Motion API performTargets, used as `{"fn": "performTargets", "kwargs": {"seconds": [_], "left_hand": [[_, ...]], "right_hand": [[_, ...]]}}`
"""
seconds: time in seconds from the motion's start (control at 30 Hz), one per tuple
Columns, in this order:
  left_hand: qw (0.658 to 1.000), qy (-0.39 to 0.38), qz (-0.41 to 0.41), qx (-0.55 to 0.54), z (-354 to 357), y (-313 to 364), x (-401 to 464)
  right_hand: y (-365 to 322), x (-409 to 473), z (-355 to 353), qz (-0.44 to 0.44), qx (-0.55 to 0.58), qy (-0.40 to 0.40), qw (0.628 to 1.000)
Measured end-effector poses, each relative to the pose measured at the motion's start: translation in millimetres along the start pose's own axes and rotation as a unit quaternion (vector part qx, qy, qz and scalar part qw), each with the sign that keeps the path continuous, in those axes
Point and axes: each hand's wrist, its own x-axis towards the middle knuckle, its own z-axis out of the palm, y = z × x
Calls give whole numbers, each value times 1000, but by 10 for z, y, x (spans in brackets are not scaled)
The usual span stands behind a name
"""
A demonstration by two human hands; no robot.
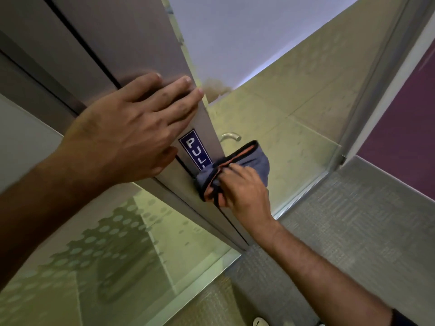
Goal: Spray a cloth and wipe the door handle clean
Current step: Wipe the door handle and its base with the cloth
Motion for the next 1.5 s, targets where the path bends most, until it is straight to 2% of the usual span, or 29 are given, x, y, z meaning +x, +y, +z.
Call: {"fn": "performTargets", "kwargs": {"seconds": [0.03,0.1,0.2,0.23,0.3,0.33,0.4,0.5,0.57,0.67,0.7,0.73,0.8,0.9,1.0,1.1,1.13,1.2,1.23,1.33,1.4,1.43,1.5], "left_hand": [[1000,-6,-2,8,-5,0,0],[1000,-14,-4,17,-29,-9,7],[1000,-17,-6,10,-89,-32,3],[1000,-19,-7,4,-94,-34,14],[1000,-25,-10,-5,-107,-27,10],[1000,-25,-11,-9,-98,-23,7],[999,-23,-11,-19,-84,-27,7],[1000,-5,-5,-22,-73,-19,17],[1000,20,-4,-14,-17,-21,15],[997,66,-17,-42,99,-18,26],[995,79,-19,-63,151,-15,38],[992,90,-21,-81,209,-11,52],[989,104,-25,-98,327,4,80],[984,122,-27,-124,442,27,110],[976,139,-31,-167,464,39,124],[970,140,-42,-192,440,83,110],[969,139,-44,-199,427,93,107],[967,134,-47,-210,400,99,109],[967,132,-46,-211,394,96,106],[969,134,-41,-204,413,80,98],[968,140,-40,-203,444,81,102],[968,142,-42,-202,473,83,101],[968,144,-47,-203,529,92,96]], "right_hand": [[-57,61,-23,64,25,4,998],[-144,195,-92,126,12,-27,992],[-109,335,-217,101,-31,-120,987],[-47,361,-262,108,-3,-139,984],[65,346,-408,196,171,-113,959],[130,300,-483,244,269,-42,931],[263,177,-603,318,421,127,840],[358,-146,-571,408,493,296,709],[353,-411,-338,478,492,350,638],[241,-654,214,565,521,328,549],[177,-661,397,583,520,316,538],[109,-641,569,594,512,303,541],[-76,-524,836,583,501,262,583],[-335,-361,1061,488,499,221,681],[-389,-425,1162,397,437,210,780],[-243,-537,1267,402,398,154,810],[-168,-544,1288,398,375,139,826],[5,-548,1302,346,260,135,891],[56,-543,1277,321,223,140,910],[39,-593,1182,294,203,134,924],[-133,-668,1182,307,204,108,923],[-255,-670,1170,323,238,96,911],[-431,-589,1095,377,342,112,853]]}}
